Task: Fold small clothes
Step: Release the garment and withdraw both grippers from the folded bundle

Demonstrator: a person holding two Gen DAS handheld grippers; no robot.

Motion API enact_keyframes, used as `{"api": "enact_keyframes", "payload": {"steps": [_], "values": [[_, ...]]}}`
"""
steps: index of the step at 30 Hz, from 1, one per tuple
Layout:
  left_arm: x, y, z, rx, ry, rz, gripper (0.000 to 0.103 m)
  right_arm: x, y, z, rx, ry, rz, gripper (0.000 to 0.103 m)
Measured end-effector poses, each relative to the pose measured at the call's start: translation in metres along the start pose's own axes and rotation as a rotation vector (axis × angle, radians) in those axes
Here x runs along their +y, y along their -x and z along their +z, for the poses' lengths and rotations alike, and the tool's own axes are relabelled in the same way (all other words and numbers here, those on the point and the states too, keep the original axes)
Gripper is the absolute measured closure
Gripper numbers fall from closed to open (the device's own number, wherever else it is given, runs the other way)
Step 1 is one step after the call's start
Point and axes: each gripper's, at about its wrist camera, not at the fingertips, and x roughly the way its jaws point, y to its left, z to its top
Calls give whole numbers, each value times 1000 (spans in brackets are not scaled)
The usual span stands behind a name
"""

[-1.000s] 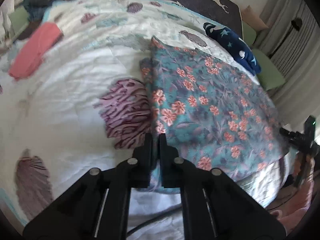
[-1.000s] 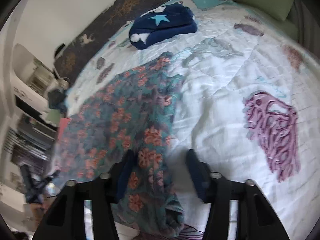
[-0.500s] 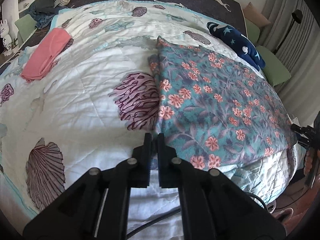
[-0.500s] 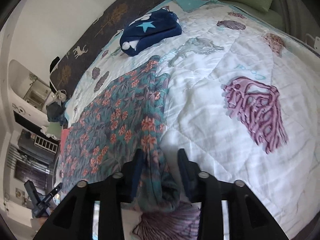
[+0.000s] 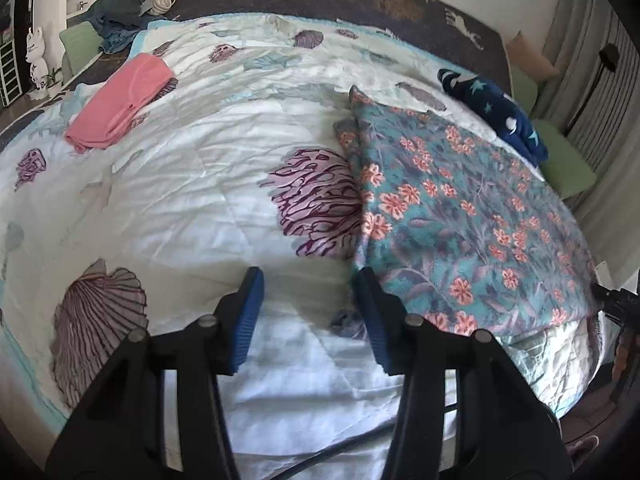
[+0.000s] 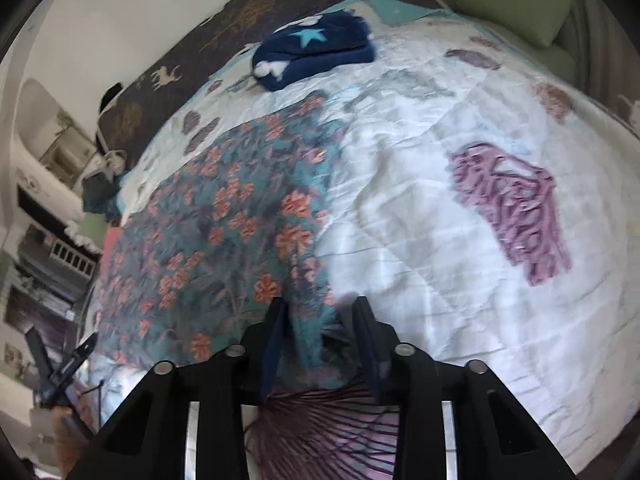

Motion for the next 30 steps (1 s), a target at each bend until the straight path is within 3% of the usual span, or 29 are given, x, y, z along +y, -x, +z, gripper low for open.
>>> {"api": "enact_keyframes", "payload": {"steps": [3,5,7,10,14,17,21,25,30], "values": [[6,6,-1,6,11,-36,58,0,12,2,-33,-30,-74,70],[10,8,0,23,36,-77,73,11,24,2,-78,11,-142,70],[13,13,1,16,39,-42,75,26,32,2,-114,58,-181,70],[19,24,2,-6,16,24,75,56,40,6,-136,143,-166,69],[27,44,5,-60,10,74,75,128,33,1,-148,348,-114,68],[37,51,8,-73,33,78,75,199,8,-24,-107,577,-15,62],[53,57,5,-74,81,107,75,301,-34,-93,-69,977,58,62],[77,68,-3,-78,122,144,75,352,-62,-146,-69,1208,47,62],[109,77,-9,-82,199,184,74,378,-93,-181,-98,1350,-21,62]]}}
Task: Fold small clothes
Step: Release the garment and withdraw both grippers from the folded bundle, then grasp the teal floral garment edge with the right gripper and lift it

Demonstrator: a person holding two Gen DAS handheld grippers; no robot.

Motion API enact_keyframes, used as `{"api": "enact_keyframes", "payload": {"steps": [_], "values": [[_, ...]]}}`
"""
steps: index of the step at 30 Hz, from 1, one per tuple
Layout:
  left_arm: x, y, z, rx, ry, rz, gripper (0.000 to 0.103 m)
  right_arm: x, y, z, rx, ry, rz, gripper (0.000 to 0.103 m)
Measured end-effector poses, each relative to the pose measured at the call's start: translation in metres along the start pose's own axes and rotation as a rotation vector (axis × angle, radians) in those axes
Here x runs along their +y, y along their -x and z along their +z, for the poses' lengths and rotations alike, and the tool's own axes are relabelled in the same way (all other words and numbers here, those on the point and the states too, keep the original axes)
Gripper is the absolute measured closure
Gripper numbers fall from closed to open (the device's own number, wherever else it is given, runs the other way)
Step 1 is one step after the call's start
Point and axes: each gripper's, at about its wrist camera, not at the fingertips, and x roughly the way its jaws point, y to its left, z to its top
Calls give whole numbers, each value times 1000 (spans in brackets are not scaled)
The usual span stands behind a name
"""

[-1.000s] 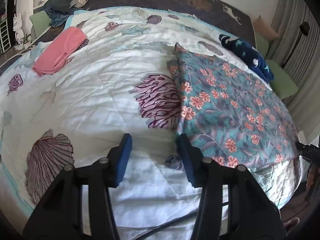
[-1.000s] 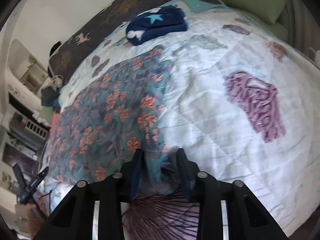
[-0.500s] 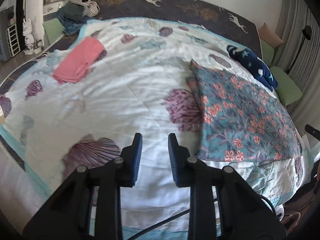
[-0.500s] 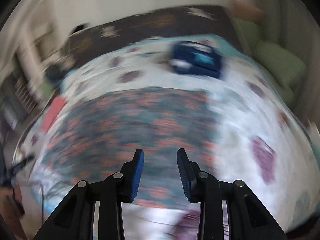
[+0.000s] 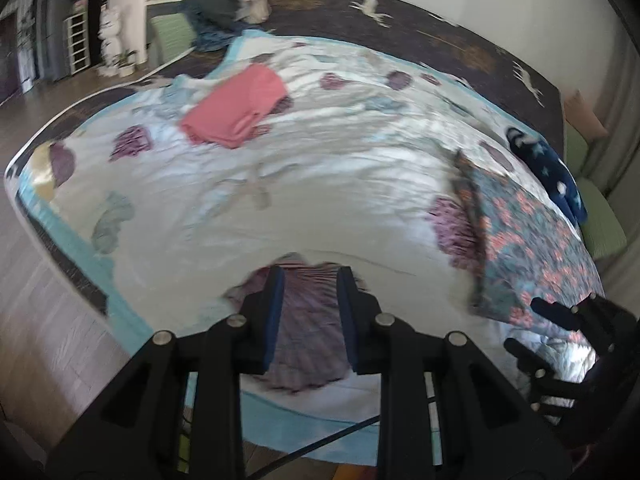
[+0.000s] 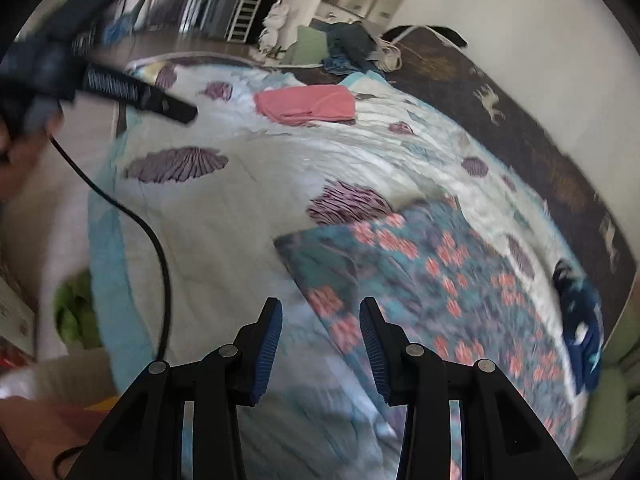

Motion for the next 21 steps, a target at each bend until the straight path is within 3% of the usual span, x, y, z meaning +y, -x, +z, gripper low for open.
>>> {"api": "enact_keyframes", "payload": {"steps": [6,10,11,12,15,17,19,21], "values": [[18,-5,4,15,12,17,74,16,-27,9,3,38,-114,62],[19,-12,10,34,12,10,74,6,-42,19,-2,-44,-171,65],[17,-14,12,39,7,0,74,-1,-44,20,1,-92,-151,84],[15,-15,14,44,0,-15,74,-6,-44,21,3,-130,-134,88],[-2,-23,20,73,-20,-99,72,-33,-24,17,-56,-294,-40,89],[-21,-31,26,97,-31,-172,51,-54,-10,12,-89,-412,27,89],[-43,-36,35,86,-31,-253,37,-71,-3,7,-105,-502,84,89],[-62,-43,45,86,-35,-349,34,-89,1,-1,-118,-586,136,89]]}}
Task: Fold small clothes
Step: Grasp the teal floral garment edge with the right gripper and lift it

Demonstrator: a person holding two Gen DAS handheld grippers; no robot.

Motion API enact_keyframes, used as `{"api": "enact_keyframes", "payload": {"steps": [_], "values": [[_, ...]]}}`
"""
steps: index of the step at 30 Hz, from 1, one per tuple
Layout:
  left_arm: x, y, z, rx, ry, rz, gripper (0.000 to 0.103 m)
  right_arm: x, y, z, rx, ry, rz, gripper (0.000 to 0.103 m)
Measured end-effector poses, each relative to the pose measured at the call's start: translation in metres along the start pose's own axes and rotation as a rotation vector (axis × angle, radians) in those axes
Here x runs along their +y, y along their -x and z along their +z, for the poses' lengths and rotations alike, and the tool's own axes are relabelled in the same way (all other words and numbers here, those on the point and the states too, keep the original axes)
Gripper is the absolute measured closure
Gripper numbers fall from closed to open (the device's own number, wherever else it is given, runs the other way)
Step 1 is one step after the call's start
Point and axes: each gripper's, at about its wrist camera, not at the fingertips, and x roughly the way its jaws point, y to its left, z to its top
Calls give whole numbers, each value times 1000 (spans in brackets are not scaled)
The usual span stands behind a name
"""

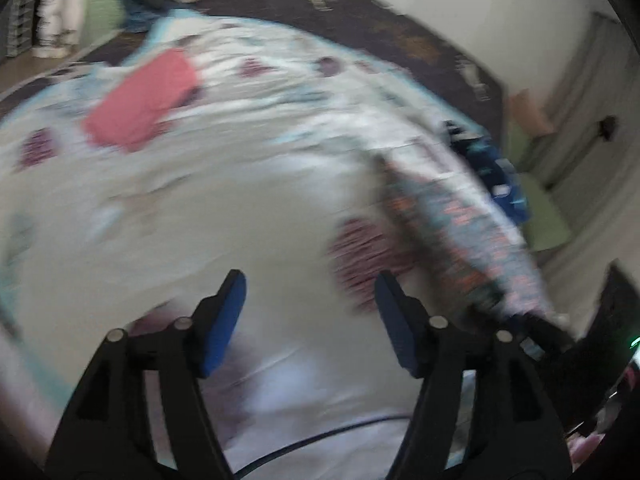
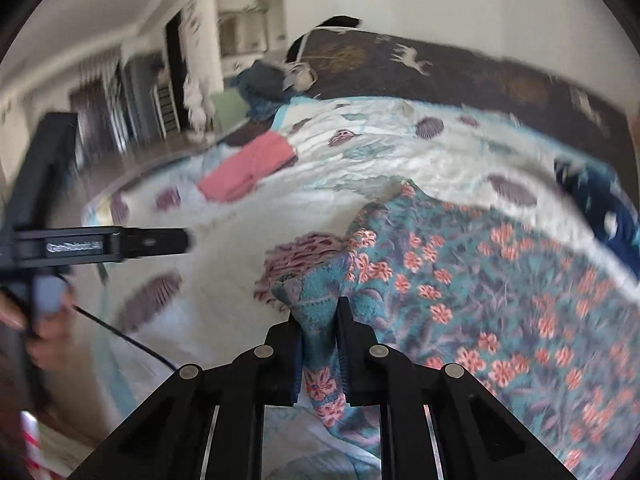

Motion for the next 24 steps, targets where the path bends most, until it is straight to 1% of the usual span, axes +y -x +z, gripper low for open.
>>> {"api": "enact_keyframes", "payload": {"steps": [2,3,4,5,7,9,10,11,12,13,14,16,20,24], "values": [[-18,-21,16,32,-2,-116,25,-6,1,-1,5,-23,4,89],[-26,-33,22,57,0,-154,25,-9,1,-1,7,-32,7,89],[-36,-51,30,100,2,-187,24,-10,1,-2,9,-37,11,89],[-44,-65,35,136,-3,-198,24,-10,2,-2,9,-41,14,89],[-60,-99,43,222,-9,-187,24,-9,5,-4,0,-44,13,89],[-70,-122,47,290,-6,-191,24,-11,8,-4,-9,-46,10,89],[-74,-132,50,313,-1,-194,29,-13,9,-3,-10,-52,12,89],[-80,-141,53,331,-6,-188,60,-15,10,-3,-11,-60,17,89],[-83,-146,55,342,-14,-180,82,-17,11,-3,-13,-68,20,89],[-86,-152,57,366,-17,-171,90,-20,12,-3,-16,-78,24,89],[-90,-155,60,372,0,-173,91,-23,13,-3,-18,-85,25,89],[-100,-150,62,362,-13,-165,91,-29,18,-3,-33,-102,32,89],[-133,-139,68,313,-98,-137,91,-46,33,-3,-79,-147,56,89],[-174,-134,74,290,-142,-170,91,-67,56,-7,-138,-192,63,89]]}}
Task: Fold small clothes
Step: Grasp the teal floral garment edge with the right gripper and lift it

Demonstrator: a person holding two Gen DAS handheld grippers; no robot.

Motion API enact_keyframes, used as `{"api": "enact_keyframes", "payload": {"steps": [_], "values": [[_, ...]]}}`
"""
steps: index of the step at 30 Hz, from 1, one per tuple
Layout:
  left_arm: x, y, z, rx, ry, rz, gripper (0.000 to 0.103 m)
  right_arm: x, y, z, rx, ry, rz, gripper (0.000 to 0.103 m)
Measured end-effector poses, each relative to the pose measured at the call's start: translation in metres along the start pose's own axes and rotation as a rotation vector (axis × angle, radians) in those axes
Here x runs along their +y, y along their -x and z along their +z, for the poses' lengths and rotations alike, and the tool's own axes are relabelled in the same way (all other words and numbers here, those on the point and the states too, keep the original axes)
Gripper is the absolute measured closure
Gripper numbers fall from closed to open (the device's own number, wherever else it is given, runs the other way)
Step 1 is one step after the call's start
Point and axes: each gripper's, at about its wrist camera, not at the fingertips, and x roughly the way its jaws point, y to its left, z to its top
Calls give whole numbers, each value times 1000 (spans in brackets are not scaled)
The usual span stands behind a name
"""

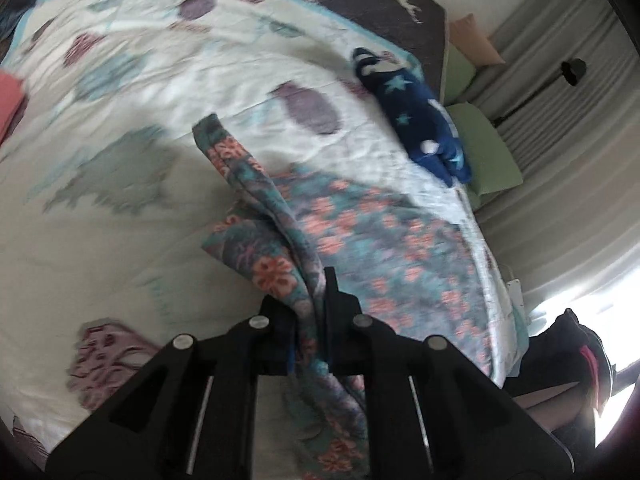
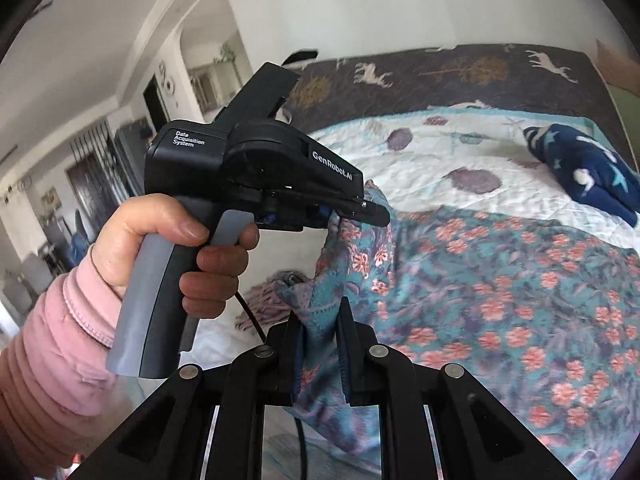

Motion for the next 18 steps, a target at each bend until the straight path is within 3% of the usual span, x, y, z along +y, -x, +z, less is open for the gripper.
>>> {"api": "enact_keyframes", "payload": {"steps": [10,14,18], "values": [[-147,-55,0,48,-213,-108,91,-100,99,-15,-137,-182,-57,89],[-205,-104,-13,144,-289,-153,91,-145,140,-36,-148,-273,-152,89],[-239,-145,-30,221,-313,-152,91,-183,159,-56,-131,-383,-204,89]]}}
